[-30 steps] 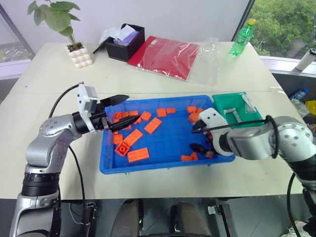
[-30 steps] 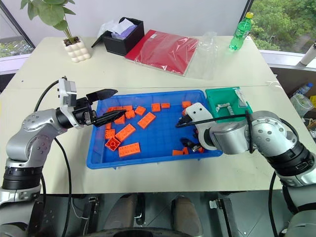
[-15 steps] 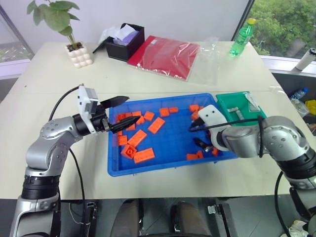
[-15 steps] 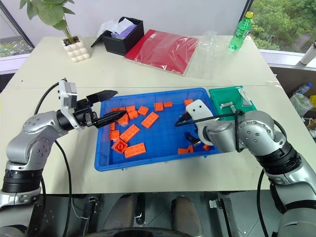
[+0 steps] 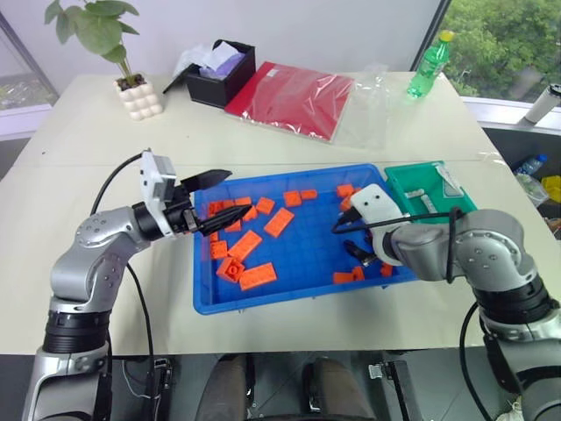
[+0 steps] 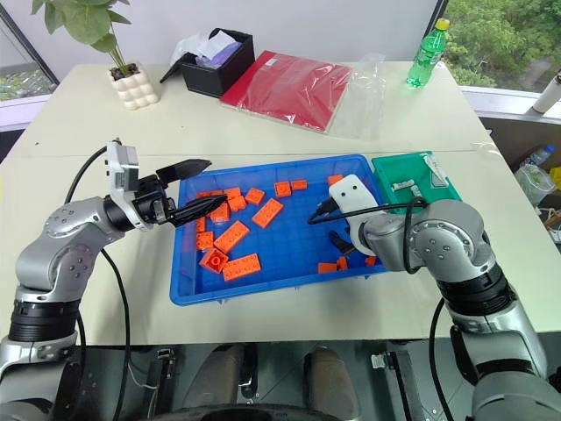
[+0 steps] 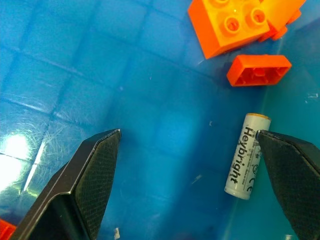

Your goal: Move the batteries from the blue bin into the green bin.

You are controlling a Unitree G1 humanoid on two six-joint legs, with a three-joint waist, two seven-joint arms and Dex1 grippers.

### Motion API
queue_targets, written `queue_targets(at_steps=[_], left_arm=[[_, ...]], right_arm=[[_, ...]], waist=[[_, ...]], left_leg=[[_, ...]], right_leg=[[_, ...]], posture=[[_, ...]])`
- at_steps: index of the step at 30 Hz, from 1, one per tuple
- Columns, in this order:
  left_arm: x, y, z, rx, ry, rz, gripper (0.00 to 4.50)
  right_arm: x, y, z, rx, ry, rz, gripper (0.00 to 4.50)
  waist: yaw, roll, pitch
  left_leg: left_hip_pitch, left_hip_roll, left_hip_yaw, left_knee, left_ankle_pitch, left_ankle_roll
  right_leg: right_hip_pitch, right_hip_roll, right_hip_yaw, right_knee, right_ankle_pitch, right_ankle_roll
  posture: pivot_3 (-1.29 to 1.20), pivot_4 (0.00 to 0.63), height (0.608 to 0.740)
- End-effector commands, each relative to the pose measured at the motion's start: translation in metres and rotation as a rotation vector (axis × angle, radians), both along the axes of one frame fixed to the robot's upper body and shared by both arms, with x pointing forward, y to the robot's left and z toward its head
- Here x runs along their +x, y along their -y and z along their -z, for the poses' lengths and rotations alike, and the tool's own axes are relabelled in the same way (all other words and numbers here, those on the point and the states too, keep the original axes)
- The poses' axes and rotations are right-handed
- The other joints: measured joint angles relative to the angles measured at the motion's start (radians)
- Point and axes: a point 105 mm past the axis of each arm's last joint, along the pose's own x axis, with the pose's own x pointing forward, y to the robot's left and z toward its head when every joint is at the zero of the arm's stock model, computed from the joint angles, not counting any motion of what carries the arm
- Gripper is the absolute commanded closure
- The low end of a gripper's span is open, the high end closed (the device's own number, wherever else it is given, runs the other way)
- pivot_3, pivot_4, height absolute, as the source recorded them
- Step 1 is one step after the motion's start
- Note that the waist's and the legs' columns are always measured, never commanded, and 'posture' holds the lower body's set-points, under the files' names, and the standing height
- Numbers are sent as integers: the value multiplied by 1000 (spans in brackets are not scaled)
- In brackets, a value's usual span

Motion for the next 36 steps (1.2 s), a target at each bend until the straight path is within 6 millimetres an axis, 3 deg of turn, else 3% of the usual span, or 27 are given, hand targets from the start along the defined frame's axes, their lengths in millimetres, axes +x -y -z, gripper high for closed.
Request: queue_targets(at_steps=[1, 12, 15, 18, 32, 36], left_arm=[[-3, 3, -12, -10, 56, 12, 0], [-5, 5, -13, -23, 60, 11, 0], [-5, 5, -13, -24, 61, 11, 0], [-5, 6, -14, -25, 64, 12, 0], [-6, 7, -14, -27, 66, 15, 0], [-5, 9, -14, -31, 64, 20, 0]], right_arm=[[0, 13, 3, -23, 5, 58, 56], [5, 28, 18, -64, -2, 159, 56], [11, 30, 16, -42, 5, 194, 842], [14, 32, 15, -34, 5, 207, 2269], [12, 39, 2, -48, 40, 169, 2269], [5, 44, 10, -69, 15, 170, 2269]], waist=[[0, 0, 0], [3, -3, -3], [3, -3, -3], [3, -3, -3], [5, -3, -3], [8, -3, -3]], left_leg=[[0, 0, 0, 0, 0, 0], [1, -1, -1, 1, 0, 0], [1, -2, -1, 2, 0, 0], [1, -2, -1, 2, 0, 0], [1, -3, -1, 2, 0, 1], [0, -4, -1, 2, 0, 1]], right_leg=[[0, 0, 0, 0, 0, 0], [3, -1, 0, 0, 1, 2], [3, -1, 0, 0, 1, 2], [3, -2, 0, 0, 1, 2], [3, -2, 0, 0, 2, 3], [2, -3, 0, 0, 2, 3]], posture=[[0, 150, 740], [0, 150, 740], [0, 150, 740], [0, 150, 740], [0, 150, 740], [0, 150, 740]])
